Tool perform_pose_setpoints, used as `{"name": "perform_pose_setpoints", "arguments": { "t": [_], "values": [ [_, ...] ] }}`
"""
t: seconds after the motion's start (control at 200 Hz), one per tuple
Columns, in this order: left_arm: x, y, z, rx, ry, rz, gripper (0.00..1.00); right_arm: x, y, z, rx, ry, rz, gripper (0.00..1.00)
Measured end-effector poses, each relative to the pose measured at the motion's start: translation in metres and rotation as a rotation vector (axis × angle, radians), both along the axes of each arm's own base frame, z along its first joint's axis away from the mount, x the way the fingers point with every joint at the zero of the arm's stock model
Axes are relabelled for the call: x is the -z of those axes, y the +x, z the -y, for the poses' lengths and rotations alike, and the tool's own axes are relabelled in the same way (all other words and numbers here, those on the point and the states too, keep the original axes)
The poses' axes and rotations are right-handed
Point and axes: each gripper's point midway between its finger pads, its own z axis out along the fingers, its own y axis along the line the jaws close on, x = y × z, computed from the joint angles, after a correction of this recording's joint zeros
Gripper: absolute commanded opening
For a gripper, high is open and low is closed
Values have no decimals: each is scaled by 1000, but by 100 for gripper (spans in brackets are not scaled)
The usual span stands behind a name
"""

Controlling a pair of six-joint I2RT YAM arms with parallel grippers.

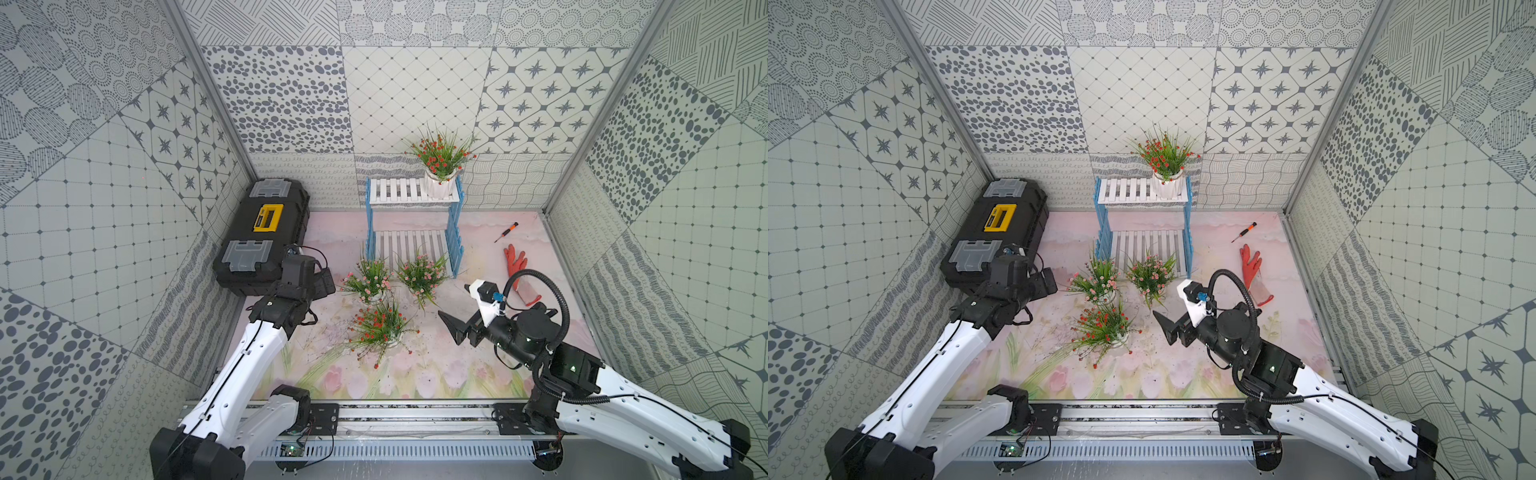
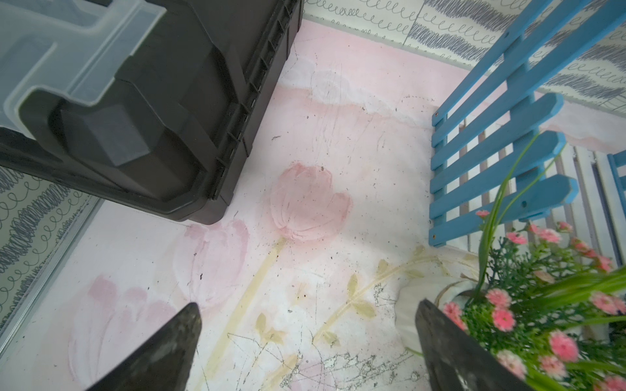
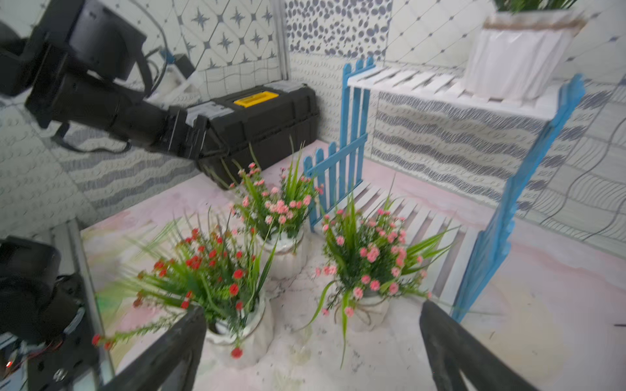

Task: Place the baby's breath potted plants on the rack by color
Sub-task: Pick up the baby's breath potted plant from the center of the board.

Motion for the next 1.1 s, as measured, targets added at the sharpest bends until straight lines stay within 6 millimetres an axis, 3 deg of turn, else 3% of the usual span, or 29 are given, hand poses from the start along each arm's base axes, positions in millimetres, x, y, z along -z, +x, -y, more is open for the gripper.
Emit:
{"name": "perform_pose_setpoints", "arguments": {
  "t": [0.32,0.45,0.665,0.81,1.101],
  "values": [
    [4,1,0,-15,-15,-7,98,102,-47,-35,-169,-154,-151,98],
    [4,1,-1,-26,-13,-7,98,137,-52,-47,-197,-201,-190,98],
    [0,-1,-4,-42,-13,6,99,157,-50,-88,-258,-191,-214,98],
    [-4,-1,-6,-51,-6,14,98,154,-45,-115,-289,-151,-205,98],
    [-8,0,-6,-53,-8,26,99,144,-32,-129,-271,-83,-180,98]
  ]
}}
